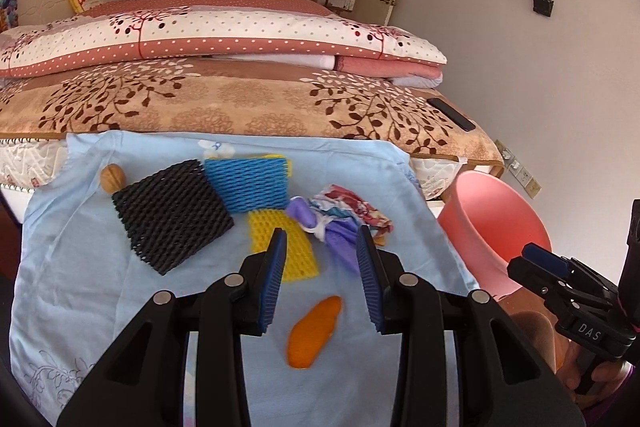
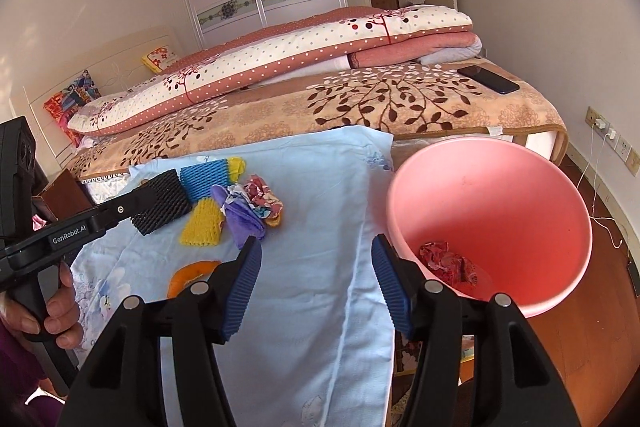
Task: Collect trash
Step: 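Move both open grippers back over the remaining trash, then grasp the black mesh pad with the left gripper while the right gripper grasps the floral wrapper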
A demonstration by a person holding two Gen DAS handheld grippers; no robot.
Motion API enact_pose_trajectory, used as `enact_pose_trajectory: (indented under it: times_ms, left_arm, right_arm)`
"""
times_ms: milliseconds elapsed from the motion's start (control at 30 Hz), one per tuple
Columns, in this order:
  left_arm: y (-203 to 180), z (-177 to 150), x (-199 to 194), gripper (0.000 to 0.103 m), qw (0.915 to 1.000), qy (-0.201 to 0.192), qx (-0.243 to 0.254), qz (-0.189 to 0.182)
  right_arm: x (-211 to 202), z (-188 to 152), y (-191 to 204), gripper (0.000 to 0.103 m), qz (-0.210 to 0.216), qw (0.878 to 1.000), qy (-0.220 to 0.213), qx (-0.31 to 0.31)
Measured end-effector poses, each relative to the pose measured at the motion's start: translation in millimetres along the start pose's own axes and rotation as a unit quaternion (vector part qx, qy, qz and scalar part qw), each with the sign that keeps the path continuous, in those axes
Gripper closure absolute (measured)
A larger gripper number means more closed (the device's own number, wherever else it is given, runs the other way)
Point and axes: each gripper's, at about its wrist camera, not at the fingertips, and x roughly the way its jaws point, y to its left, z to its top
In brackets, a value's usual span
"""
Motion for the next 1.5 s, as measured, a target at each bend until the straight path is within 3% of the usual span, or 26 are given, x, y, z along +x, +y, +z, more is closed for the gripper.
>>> enact_pose_trajectory:
  times_ms: [333, 767, 933, 1067, 1133, 1167, 1200, 1500]
  left_arm:
    - [80, 7, -7, 0.067, 0.9952, -0.017, -0.055, 0.079]
    - [134, 28, 31, 0.067, 0.9917, -0.011, -0.068, 0.109]
    - [144, 27, 44, 0.067, 0.9922, 0.008, -0.092, 0.085]
    - [135, 21, 42, 0.067, 0.9946, -0.008, -0.075, 0.071]
    - [128, 19, 41, 0.074, 0.9956, -0.012, -0.066, 0.065]
    - [127, 18, 40, 0.085, 0.9959, -0.012, -0.064, 0.063]
    - [126, 17, 39, 0.089, 0.9959, -0.012, -0.064, 0.062]
    - [121, 19, 6, 0.094, 0.9946, -0.046, -0.084, 0.040]
  right_arm:
    - [26, 2, 24, 0.046, 0.014, 0.999, 0.024, -0.024]
    - [54, 6, 47, 0.046, 0.028, 0.997, 0.048, -0.047]
    - [66, 11, 53, 0.043, 0.036, 0.997, 0.053, -0.046]
    - [75, 18, 54, 0.043, 0.038, 0.997, 0.053, -0.042]
    - [80, 21, 55, 0.043, 0.042, 0.997, 0.054, -0.039]
    - [82, 23, 56, 0.043, 0.045, 0.997, 0.054, -0.039]
    - [84, 24, 58, 0.043, 0.048, 0.997, 0.053, -0.041]
    - [114, 44, 42, 0.043, 0.061, 0.996, 0.058, -0.010]
